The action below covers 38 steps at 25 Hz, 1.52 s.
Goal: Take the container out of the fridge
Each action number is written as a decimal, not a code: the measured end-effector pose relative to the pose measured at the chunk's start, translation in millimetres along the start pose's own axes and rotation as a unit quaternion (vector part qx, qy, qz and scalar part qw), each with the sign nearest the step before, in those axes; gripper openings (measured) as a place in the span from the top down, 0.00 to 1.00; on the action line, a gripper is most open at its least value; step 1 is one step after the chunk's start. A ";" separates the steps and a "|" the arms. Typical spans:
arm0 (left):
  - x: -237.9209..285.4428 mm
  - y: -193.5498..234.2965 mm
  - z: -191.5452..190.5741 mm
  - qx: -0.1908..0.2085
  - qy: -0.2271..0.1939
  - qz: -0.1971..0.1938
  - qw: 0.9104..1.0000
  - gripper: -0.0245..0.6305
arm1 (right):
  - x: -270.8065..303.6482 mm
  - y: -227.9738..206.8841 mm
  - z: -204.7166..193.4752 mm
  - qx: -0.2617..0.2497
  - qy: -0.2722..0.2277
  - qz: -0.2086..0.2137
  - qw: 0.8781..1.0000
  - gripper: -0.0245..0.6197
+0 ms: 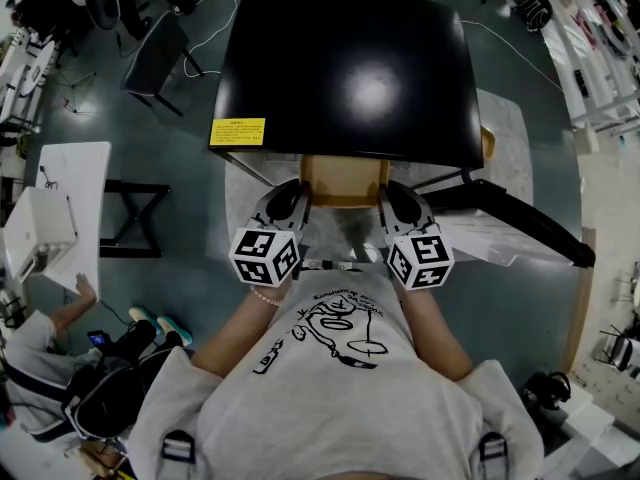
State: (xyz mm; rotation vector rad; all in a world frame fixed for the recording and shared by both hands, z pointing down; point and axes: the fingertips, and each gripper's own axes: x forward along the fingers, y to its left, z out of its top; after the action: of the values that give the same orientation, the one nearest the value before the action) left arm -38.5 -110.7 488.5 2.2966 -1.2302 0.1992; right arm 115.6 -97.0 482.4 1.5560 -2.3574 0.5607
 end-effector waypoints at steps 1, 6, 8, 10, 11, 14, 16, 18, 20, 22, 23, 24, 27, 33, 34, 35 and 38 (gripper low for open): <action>-1.3 0.8 -0.8 -0.001 0.000 0.001 1.000 0.87 | 0.0 1.2 -1.1 -0.001 0.001 0.001 1.000 0.86; -7.8 4.2 -5.3 -0.008 0.003 0.007 1.000 0.87 | 0.5 6.6 -6.6 -0.002 0.007 0.005 1.000 0.87; -10.0 6.3 -8.0 -0.009 0.007 0.009 1.000 0.87 | 1.9 8.7 -9.1 -0.003 0.010 0.007 1.000 0.87; -12.1 8.8 -11.8 -0.010 0.010 0.011 1.000 0.87 | 3.3 11.1 -12.3 -0.003 0.013 0.010 1.000 0.87; -13.4 10.2 -13.9 -0.011 0.011 0.013 1.000 0.87 | 3.9 12.5 -14.0 -0.003 0.015 0.011 1.000 0.87; -16.7 15.1 -19.0 -0.016 0.014 0.019 1.000 0.88 | 6.4 17.2 -19.1 -0.005 0.020 0.016 1.000 0.87; -18.2 17.9 -21.0 -0.019 0.015 0.023 0.999 0.88 | 8.1 19.6 -21.9 -0.005 0.024 0.019 1.000 0.87; -19.7 20.2 -23.1 -0.020 0.017 0.026 0.999 0.88 | 9.5 21.5 -24.8 -0.006 0.028 0.021 0.999 0.87; -21.3 22.8 -26.2 -0.020 0.019 0.029 0.999 0.88 | 10.6 23.7 -28.0 -0.007 0.032 0.024 0.999 0.88; -23.1 25.6 -29.3 -0.021 0.023 0.031 0.999 0.88 | 11.9 26.4 -31.0 -0.008 0.036 0.027 0.999 0.88; -24.0 26.8 -30.7 -0.022 0.025 0.032 0.999 0.88 | 12.5 27.6 -32.5 -0.007 0.039 0.028 0.999 0.88; -24.8 27.9 -32.2 -0.022 0.026 0.033 0.999 0.88 | 13.1 28.6 -34.0 -0.007 0.041 0.029 0.999 0.88; -26.2 30.6 -37.0 -0.024 0.031 0.037 0.999 0.88 | 14.7 30.9 -39.7 -0.007 0.047 0.033 0.998 0.88; -28.2 35.1 -43.2 -0.025 0.039 0.042 0.998 0.89 | 16.5 34.5 -49.5 -0.007 0.060 0.039 0.997 0.88; -28.4 35.8 -44.7 -0.025 0.041 0.043 0.998 0.89 | 16.7 35.1 -50.8 -0.008 0.062 0.039 0.997 0.88; -28.5 36.4 -46.5 -0.025 0.043 0.043 0.998 0.89 | 16.8 35.5 -52.2 -0.008 0.064 0.040 0.997 0.88; -28.7 37.6 -53.4 -0.019 0.051 0.045 0.998 0.89 | 16.9 36.4 -57.8 -0.007 0.070 0.041 0.997 0.88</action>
State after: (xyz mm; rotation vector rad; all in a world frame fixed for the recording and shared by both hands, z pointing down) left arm -79.5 -79.4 537.8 2.1721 -1.2761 0.3176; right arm 75.8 -71.8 534.6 1.3730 -2.3219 0.6487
